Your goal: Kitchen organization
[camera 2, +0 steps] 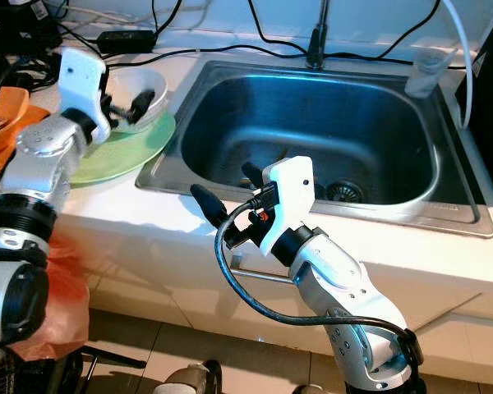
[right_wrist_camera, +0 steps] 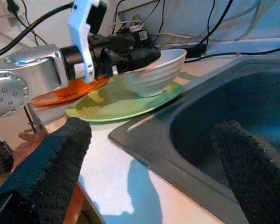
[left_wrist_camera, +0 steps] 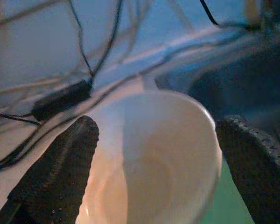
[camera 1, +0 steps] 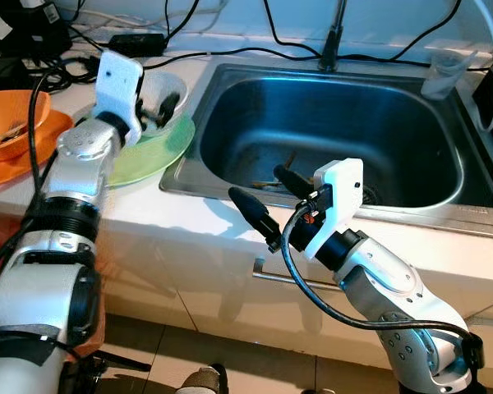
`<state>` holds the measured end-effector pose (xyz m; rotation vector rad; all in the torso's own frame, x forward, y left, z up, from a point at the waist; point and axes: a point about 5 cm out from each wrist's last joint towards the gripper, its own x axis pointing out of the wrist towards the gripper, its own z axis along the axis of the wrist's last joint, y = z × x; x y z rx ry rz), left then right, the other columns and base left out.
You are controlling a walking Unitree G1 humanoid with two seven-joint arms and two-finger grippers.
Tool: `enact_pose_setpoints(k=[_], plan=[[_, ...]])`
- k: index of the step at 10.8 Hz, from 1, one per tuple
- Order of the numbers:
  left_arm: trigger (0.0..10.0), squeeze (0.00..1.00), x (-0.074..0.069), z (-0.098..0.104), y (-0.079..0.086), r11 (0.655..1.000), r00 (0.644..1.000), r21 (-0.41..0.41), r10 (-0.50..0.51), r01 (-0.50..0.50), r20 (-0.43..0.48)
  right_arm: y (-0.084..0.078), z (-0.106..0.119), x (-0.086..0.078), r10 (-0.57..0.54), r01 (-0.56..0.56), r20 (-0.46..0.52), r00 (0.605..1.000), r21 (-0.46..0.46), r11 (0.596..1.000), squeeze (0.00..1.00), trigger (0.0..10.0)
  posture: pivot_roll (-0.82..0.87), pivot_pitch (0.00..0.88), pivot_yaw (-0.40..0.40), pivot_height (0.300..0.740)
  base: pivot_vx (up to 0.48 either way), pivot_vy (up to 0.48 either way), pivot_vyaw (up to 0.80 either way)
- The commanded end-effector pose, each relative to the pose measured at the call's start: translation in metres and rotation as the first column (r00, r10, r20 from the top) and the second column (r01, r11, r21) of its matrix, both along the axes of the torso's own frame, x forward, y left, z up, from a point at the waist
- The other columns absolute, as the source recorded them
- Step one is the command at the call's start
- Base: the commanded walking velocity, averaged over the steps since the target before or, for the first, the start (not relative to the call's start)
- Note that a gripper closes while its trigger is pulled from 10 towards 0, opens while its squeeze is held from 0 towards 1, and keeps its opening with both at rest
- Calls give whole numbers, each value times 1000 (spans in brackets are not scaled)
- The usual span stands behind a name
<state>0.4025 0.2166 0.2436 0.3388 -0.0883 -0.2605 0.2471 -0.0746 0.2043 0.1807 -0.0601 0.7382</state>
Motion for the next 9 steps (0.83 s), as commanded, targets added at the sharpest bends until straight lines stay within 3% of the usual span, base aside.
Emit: enact_pose_setpoints(k=[1,6,9], plan=[[10000,0,-1,-3,7,999,999,51,-13,15,-33,-1,-1,0,-4,4,-4,1000,-1,1000,0,10000,50,115,58,740,0,0,0],[10000,0,-5,-13,24,987,995,155,-21,36,-97,1,-2,-1,12,-12,-6,1000,1,1000,0,10000,51,116,61,740,0,0,0],[10000,0,-3,-1,21,983,997,170,-57,65,-50,1,-2,-2,14,-14,-4,1000,-2,1000,0,10000,45,111,61,740,0,0,0]])
